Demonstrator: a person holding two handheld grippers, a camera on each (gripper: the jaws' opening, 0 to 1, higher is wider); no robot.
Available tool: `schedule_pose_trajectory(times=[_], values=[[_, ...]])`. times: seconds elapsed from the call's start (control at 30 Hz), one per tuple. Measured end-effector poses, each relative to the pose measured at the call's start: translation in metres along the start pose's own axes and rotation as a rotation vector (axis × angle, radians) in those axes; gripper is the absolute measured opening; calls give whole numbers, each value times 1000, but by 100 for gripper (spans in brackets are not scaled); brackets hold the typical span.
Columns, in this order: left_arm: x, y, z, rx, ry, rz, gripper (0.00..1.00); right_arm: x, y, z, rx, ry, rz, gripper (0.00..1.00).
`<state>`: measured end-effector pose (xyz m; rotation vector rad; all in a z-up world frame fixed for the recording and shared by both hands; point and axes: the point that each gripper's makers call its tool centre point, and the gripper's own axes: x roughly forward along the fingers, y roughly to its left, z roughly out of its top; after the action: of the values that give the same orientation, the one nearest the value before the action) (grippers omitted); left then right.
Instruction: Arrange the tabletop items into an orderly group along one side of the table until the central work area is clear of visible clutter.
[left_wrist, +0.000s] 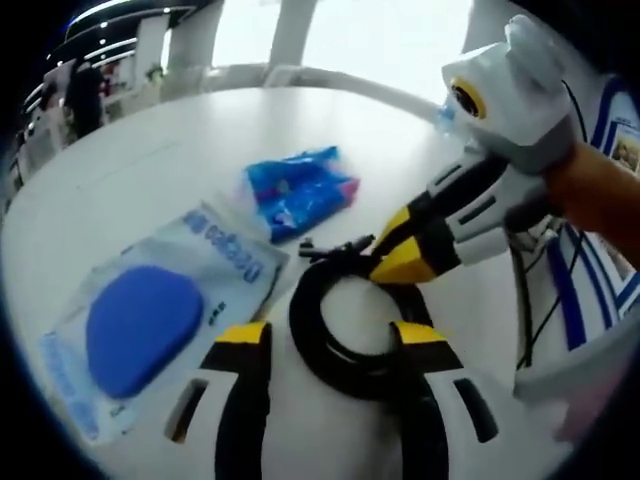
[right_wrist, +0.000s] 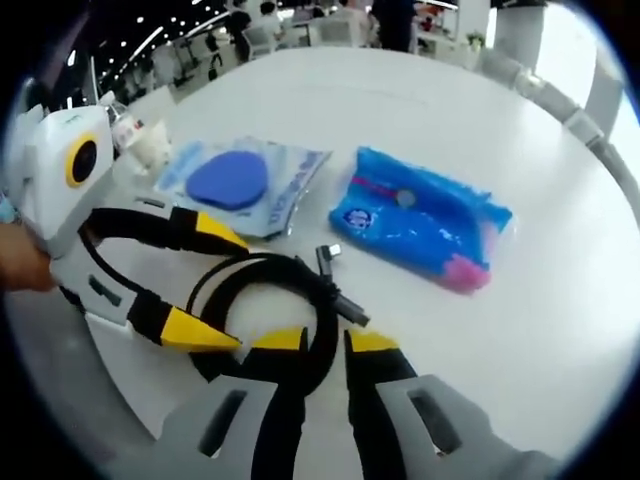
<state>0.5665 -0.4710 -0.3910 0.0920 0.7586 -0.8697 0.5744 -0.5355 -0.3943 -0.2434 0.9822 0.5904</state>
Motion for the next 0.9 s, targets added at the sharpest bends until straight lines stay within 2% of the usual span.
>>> schedule_pose_trajectory(times=[0.13, 0.27, 0.4, 0.63, 0.77, 0.8, 0.9], values=[[-1, -5, 0, 0, -7, -33, 54, -2, 3, 2, 3, -17, 14, 21], [-3, -9, -1, 1, -14, -66, 61, -2, 4, 0, -1, -20, 18, 33], [-7, -13, 2, 1, -28, -94, 67, -4, 6, -1, 8, -32, 34, 39], [-17, -24, 9, -8, -77, -160, 79, -11, 17, 6, 44, -88, 89, 57], [-22, -31, 14, -12, -107, -199, 87, -14, 22, 5, 53, -101, 115, 63], [-24, -33, 15, -11, -112, -209, 88, -16, 25, 7, 78, -119, 136, 65], [-29, -38, 17, -8, -133, -237, 94, -20, 25, 7, 83, -133, 140, 69]])
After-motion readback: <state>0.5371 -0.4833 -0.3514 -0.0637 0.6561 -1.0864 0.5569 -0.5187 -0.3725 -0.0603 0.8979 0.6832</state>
